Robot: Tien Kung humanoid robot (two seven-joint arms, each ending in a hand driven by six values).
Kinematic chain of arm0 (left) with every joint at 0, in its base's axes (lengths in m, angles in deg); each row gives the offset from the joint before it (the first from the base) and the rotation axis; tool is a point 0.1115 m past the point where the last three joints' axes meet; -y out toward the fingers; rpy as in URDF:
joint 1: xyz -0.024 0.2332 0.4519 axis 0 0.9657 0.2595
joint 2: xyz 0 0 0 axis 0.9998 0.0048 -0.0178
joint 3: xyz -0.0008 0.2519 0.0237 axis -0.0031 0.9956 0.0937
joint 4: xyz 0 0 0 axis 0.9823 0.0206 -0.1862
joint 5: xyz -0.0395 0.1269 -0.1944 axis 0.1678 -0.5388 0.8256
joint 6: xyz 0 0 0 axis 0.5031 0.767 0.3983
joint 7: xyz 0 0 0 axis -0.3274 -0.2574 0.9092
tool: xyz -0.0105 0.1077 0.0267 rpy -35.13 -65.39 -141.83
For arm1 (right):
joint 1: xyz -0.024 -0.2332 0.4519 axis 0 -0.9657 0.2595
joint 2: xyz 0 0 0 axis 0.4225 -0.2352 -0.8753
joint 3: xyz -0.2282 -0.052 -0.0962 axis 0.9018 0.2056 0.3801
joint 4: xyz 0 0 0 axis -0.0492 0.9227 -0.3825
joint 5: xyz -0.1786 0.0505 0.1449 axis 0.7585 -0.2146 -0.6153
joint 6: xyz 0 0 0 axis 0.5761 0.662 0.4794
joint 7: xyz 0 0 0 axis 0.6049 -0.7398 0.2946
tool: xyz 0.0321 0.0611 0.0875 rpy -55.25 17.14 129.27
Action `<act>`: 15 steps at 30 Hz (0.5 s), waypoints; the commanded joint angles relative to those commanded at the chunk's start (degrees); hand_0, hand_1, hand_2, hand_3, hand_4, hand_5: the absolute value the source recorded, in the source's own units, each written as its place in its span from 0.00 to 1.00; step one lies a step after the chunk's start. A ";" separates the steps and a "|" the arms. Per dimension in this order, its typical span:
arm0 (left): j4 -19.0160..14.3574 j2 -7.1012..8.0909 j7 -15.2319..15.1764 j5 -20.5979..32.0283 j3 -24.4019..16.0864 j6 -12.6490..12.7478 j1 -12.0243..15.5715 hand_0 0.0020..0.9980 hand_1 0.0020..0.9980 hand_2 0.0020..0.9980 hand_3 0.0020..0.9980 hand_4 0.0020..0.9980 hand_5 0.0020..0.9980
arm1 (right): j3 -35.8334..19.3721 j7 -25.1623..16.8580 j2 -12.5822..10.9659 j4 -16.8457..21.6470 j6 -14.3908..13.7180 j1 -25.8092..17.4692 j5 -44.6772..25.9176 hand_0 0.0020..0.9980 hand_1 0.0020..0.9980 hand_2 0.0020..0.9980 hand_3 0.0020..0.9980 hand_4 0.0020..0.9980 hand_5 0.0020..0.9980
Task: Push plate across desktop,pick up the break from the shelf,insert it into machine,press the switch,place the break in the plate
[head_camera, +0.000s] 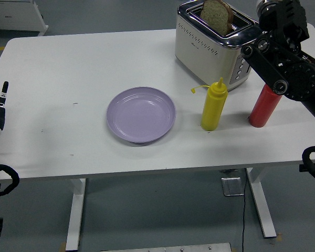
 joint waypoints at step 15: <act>-0.02 -0.10 0.06 -0.13 -0.29 -0.09 0.27 0.87 0.92 0.91 0.80 0.66 1.00 | -1.27 -18.06 -15.25 10.10 3.47 -7.57 -6.32 0.69 0.68 0.65 0.59 0.22 0.13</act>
